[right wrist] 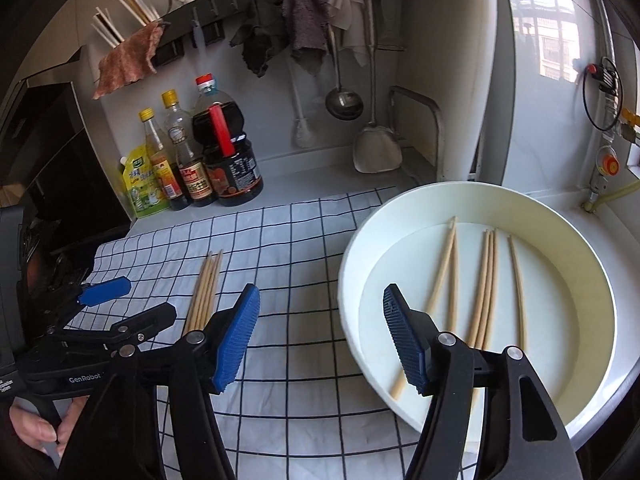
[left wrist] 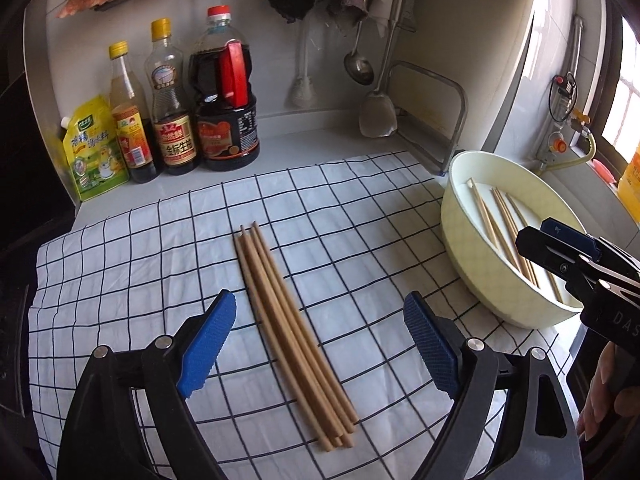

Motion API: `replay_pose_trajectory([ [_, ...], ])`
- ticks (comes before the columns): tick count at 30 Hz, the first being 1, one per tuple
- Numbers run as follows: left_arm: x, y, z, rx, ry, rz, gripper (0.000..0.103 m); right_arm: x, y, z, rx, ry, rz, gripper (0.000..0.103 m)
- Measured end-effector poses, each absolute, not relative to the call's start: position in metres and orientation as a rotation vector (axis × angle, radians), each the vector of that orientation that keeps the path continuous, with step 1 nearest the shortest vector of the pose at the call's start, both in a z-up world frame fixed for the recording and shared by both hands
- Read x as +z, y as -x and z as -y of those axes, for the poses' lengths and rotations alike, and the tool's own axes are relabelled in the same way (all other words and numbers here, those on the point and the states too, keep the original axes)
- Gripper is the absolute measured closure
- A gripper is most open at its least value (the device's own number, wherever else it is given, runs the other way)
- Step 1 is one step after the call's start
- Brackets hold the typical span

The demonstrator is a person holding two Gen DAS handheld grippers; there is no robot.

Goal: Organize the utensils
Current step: 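Move both open tools back over the remaining chopsticks on the cloth, then lower both open tools toward single chopsticks at the edge of the row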

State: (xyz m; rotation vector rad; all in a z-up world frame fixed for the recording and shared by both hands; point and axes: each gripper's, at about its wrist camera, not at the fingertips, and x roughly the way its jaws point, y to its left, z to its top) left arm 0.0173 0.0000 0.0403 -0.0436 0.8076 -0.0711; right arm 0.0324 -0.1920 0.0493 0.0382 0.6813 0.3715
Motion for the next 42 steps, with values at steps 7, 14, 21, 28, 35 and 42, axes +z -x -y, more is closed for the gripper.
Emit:
replay_pose_trajectory([
  [7, 0.029, 0.003, -0.03, 0.003, 0.067, -0.8, 0.015, 0.037, -0.031, 0.162, 0.454, -0.011, -0.714, 0.041],
  [14, 0.012, 0.01, -0.055, 0.052, 0.1, -0.819, 0.015, 0.019, -0.03, 0.133, 0.515, 0.035, -0.758, 0.041],
  [21, -0.003, 0.012, -0.069, 0.101, 0.108, -0.834, 0.015, 0.0, -0.035, 0.107, 0.568, 0.083, -0.804, 0.041],
  [28, -0.012, 0.006, -0.086, 0.143, 0.15, -0.865, 0.015, -0.026, -0.045, 0.081, 0.605, 0.152, -0.868, 0.041],
  [35, -0.018, -0.005, -0.086, 0.162, 0.152, -0.879, 0.015, -0.041, -0.047, 0.078, 0.589, 0.192, -0.908, 0.041],
  [42, -0.029, -0.014, -0.077, 0.152, 0.152, -0.91, 0.015, -0.043, -0.046, 0.074, 0.569, 0.228, -0.901, 0.041],
])
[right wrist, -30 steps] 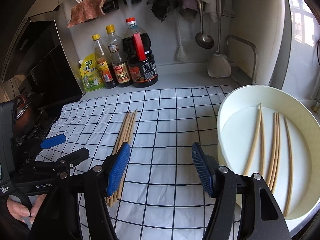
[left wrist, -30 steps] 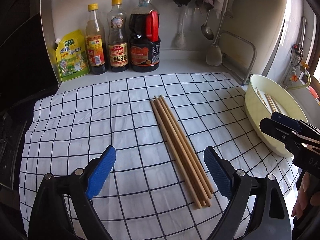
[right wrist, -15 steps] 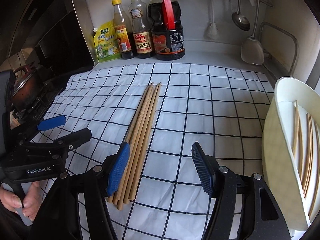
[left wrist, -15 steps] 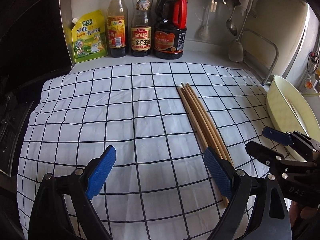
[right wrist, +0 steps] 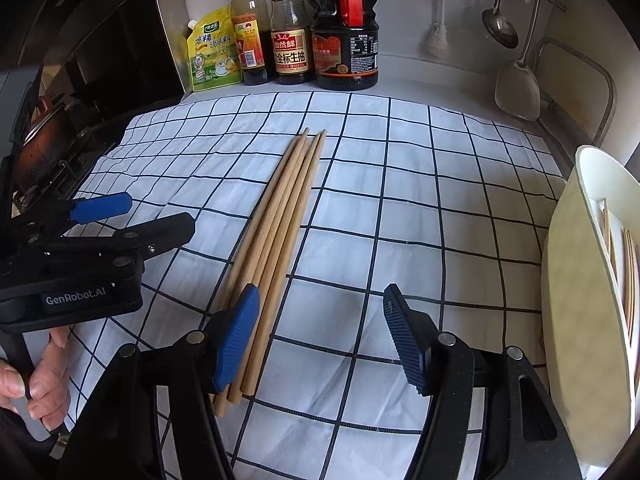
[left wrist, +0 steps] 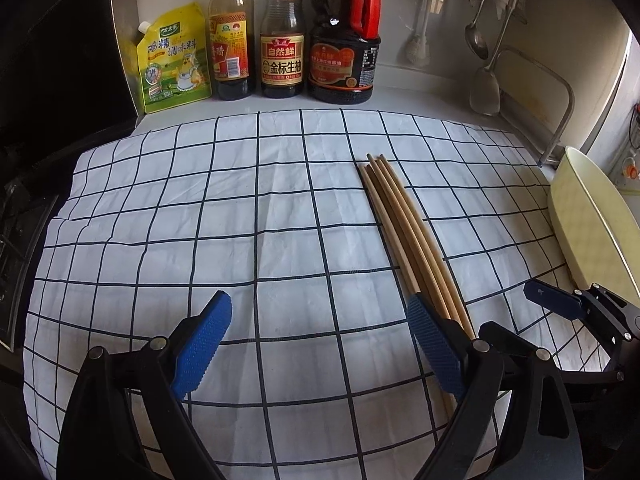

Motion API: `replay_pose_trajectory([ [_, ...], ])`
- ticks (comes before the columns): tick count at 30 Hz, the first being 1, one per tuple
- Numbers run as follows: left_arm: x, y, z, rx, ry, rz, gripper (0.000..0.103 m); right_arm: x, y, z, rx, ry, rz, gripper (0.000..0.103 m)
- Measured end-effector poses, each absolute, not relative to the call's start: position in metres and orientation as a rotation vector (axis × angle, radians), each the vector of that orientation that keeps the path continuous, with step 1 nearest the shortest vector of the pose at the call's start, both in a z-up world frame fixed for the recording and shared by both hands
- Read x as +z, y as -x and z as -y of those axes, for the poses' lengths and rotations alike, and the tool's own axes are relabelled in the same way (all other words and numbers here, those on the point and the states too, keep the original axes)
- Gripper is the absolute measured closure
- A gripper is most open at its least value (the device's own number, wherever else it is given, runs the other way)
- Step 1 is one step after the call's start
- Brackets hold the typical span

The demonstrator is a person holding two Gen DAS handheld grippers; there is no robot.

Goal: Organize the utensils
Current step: 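Lower both open tools toward single chopsticks at the edge of the row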

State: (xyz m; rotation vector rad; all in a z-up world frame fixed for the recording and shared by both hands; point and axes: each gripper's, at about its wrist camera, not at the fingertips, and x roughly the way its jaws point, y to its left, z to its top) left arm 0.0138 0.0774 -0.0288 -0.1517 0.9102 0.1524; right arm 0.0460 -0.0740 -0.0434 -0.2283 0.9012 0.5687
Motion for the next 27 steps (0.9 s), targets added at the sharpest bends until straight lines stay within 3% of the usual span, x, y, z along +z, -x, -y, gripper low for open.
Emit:
replay_pose_trajectory([
  [27, -0.038, -0.017, -0.067, 0.117, 0.151, -0.957, 0.015, -0.054, -0.042, 0.064, 0.538, 0.336, -0.93, 0.041],
])
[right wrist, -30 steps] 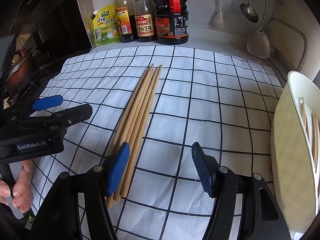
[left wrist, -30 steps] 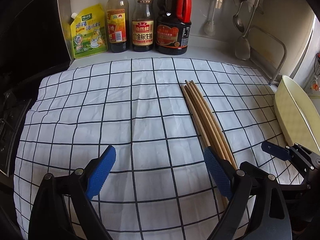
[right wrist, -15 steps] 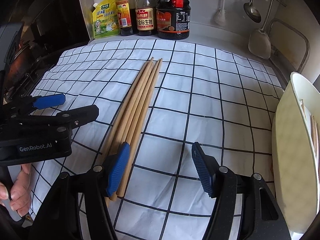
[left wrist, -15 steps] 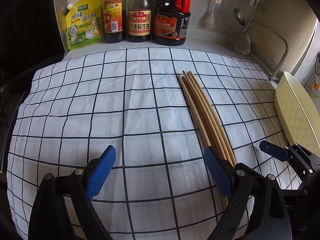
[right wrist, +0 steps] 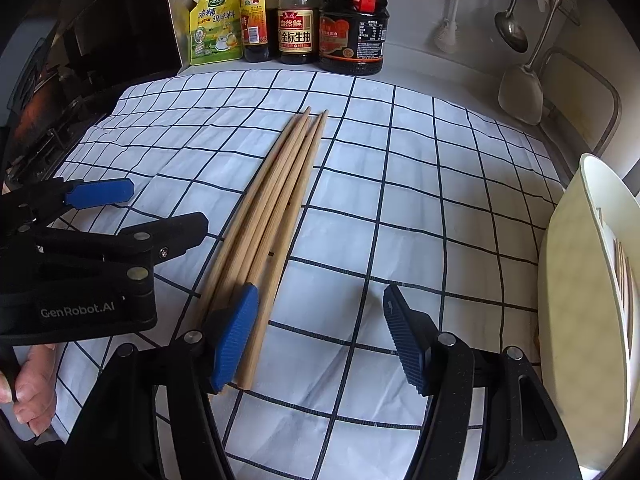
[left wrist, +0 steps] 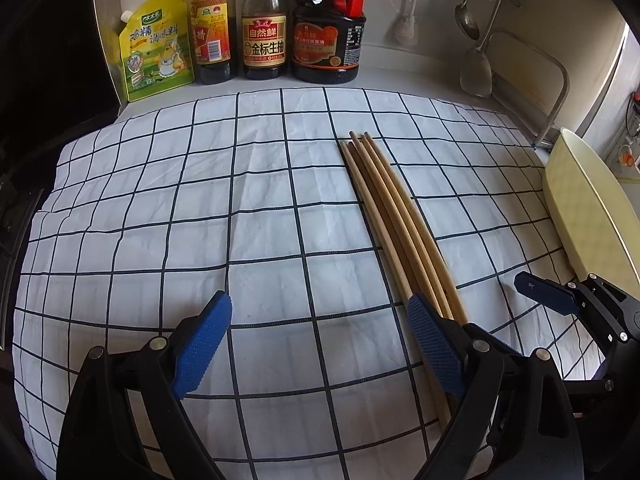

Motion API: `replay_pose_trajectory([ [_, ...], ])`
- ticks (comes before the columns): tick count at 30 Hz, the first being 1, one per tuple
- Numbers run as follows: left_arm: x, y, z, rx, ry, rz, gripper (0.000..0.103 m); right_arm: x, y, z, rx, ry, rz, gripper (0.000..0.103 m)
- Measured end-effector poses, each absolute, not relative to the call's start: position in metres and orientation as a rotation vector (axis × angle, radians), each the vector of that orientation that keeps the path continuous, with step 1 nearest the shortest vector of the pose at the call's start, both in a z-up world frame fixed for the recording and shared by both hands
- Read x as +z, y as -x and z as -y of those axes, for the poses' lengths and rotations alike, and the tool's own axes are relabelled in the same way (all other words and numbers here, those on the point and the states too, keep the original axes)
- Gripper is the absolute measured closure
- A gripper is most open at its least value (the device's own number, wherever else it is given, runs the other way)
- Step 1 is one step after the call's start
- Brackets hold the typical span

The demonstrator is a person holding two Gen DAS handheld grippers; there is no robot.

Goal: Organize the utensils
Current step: 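Lower both open tools toward single chopsticks at the edge of the row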

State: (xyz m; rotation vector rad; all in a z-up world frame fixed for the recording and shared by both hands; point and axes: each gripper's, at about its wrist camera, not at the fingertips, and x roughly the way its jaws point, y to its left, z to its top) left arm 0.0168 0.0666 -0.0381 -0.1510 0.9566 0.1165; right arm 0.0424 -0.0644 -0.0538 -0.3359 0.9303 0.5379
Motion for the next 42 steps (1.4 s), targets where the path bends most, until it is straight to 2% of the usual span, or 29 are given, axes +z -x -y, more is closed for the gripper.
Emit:
replay_pose_trajectory([
  [20, -0.05, -0.019, -0.055, 0.096, 0.135, -0.994, 0.015, -0.057, -0.065, 0.099, 0.465, 0.259, -0.954, 0.041],
  [30, -0.052, -0.02, -0.053, 0.146, 0.089, -0.999, 0.005, -0.057, -0.067, 0.103, 0.458, 0.251, -0.954, 0.041],
  [42, -0.055, -0.022, -0.067, 0.189, 0.079, -1.017, 0.006, -0.057, -0.066, 0.1, 0.467, 0.256, -0.947, 0.041],
])
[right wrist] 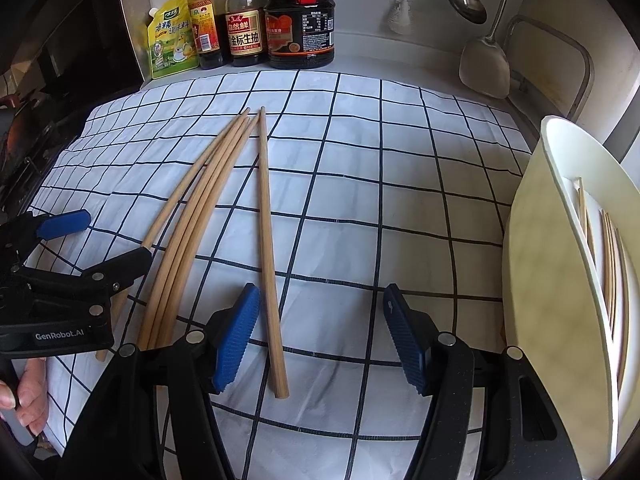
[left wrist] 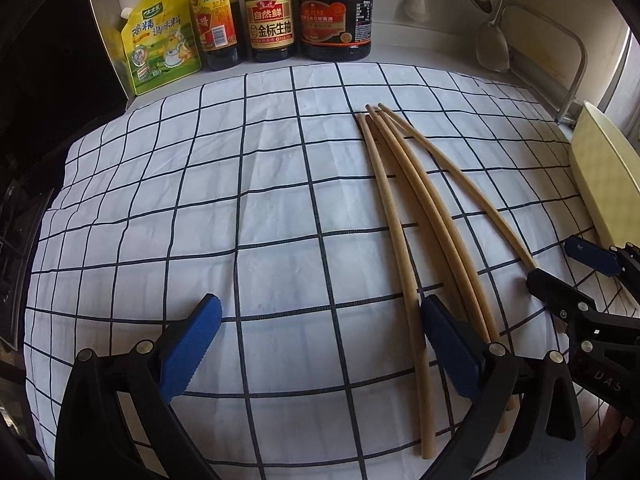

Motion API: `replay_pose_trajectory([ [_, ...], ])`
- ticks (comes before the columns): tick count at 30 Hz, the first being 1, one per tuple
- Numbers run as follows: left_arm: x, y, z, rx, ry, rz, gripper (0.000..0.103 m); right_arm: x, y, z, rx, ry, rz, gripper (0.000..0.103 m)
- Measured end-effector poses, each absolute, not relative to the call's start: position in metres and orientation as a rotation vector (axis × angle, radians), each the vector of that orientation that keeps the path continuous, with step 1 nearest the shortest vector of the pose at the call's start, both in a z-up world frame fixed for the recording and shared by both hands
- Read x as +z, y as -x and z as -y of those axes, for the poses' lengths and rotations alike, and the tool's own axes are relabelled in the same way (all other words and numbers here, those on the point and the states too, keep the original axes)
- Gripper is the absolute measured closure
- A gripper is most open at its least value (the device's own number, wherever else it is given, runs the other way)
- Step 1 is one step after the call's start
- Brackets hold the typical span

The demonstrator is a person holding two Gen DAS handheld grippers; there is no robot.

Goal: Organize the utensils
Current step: 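Lower both open tools toward single chopsticks at the edge of the row, then close the right tool on one chopstick while the left tool grasps another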

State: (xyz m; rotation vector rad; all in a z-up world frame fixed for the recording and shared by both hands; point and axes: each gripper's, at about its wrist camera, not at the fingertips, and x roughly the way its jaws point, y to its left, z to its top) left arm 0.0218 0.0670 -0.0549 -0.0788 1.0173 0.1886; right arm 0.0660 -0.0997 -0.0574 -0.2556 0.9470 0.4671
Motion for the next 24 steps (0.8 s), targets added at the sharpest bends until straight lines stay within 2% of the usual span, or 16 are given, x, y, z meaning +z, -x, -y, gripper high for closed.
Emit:
replay_pose_trajectory([
  [17, -0.055, -0.067, -0.08, 0.187, 0.113, -1.064, 0.006, -0.057, -0.09, 0.077, 0.478, 0.261, -0.919, 0.042],
  [20, -0.054, -0.065, -0.078, 0.178, 0.112, -1.04, 0.011, -0.056, -0.086, 0.073, 0.498, 0.272, -0.901, 0.058],
  [22, -0.052, -0.061, -0.075, 0.168, 0.102, -1.018, 0.019, -0.056, -0.084, 0.071, 0.505, 0.279, -0.89, 0.078],
  [24, -0.049, -0.057, -0.073, 0.163, 0.1, -1.0, 0.043, -0.056, -0.083, 0.07, 0.501, 0.285, -0.879, 0.083],
])
